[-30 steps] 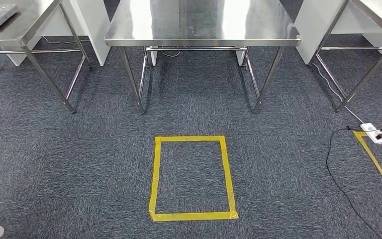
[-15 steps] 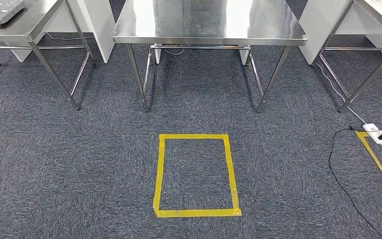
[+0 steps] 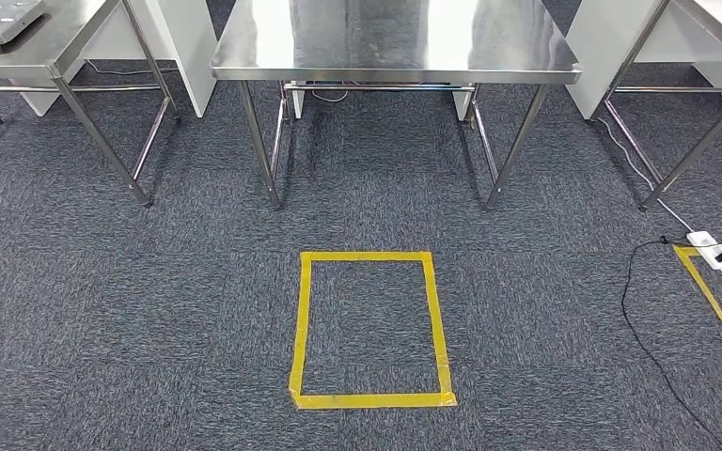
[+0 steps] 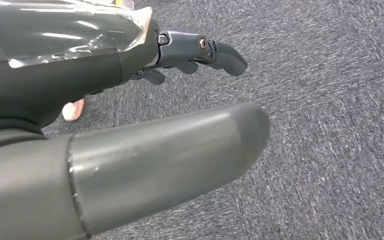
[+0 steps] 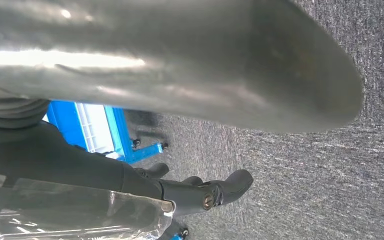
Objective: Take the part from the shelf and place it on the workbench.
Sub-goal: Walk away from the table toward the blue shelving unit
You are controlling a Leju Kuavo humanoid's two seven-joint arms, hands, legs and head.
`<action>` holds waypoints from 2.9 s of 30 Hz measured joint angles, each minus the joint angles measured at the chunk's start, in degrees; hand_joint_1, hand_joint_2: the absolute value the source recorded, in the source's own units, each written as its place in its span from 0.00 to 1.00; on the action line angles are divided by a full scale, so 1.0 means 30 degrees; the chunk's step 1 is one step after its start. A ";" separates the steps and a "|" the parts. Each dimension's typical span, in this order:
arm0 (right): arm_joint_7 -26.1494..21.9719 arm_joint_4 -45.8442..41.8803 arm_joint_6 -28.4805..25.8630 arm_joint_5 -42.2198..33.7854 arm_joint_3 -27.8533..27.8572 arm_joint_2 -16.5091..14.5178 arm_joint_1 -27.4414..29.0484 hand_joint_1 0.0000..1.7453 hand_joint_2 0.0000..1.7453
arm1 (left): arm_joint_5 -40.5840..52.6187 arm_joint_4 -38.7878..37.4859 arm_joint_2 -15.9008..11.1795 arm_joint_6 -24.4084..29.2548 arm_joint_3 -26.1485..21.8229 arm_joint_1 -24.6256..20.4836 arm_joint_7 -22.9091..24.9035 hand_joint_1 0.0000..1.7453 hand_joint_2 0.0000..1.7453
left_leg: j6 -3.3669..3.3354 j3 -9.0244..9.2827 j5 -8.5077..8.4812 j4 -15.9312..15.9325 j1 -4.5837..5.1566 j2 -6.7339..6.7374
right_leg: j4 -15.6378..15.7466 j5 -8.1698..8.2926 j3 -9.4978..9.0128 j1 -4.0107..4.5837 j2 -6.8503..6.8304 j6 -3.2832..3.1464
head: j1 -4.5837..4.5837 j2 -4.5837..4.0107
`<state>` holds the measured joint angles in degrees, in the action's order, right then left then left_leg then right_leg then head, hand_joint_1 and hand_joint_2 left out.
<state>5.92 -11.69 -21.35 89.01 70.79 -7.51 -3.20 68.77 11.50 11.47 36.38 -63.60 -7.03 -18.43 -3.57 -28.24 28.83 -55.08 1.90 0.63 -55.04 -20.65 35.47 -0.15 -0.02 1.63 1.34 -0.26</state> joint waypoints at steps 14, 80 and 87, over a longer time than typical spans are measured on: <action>0.0029 -0.0002 0.0014 0.0009 0.0000 -0.0029 0.0020 0.00 0.00 | -0.0118 0.0005 0.0020 -0.0159 -0.0002 -0.0001 0.0055 0.00 0.00 | 0.0216 -0.1055 -0.1089 -0.0212 -0.0675 0.0190 | -0.1386 -0.2527 -0.1558 -0.0533 0.0017 0.0813 | 0.0313 0.0000; 0.0576 -0.0011 0.0357 -0.0002 0.0000 -0.0149 -0.0026 0.00 0.00 | 0.0319 0.0013 0.0065 0.0552 0.0199 0.0087 0.0027 0.00 0.00 | 0.0962 -0.0663 0.0208 -0.0996 -0.0681 0.1125 | -0.0336 -0.1892 -0.1448 -0.0423 -0.0306 -0.0115 | 0.0528 0.0000; 0.0576 -0.0014 0.0384 0.0058 0.0000 -0.0151 -0.0009 0.00 0.00 | 0.0315 0.0007 0.0065 0.0581 0.0197 0.0279 0.0138 0.00 0.00 | 0.1084 -0.2146 0.1421 -0.4480 -0.0883 -0.0397 | -0.0361 -0.1576 -0.1203 -0.0368 0.1295 -0.0498 | 0.0369 0.0000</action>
<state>7.65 -11.74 -20.20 89.18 70.79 -7.97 -3.23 69.71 11.52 11.67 38.12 -63.01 -6.20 -18.02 -0.31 -34.68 33.10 -68.52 -0.75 -0.56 -56.12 -25.38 31.86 -1.26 3.87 0.14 2.45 -0.26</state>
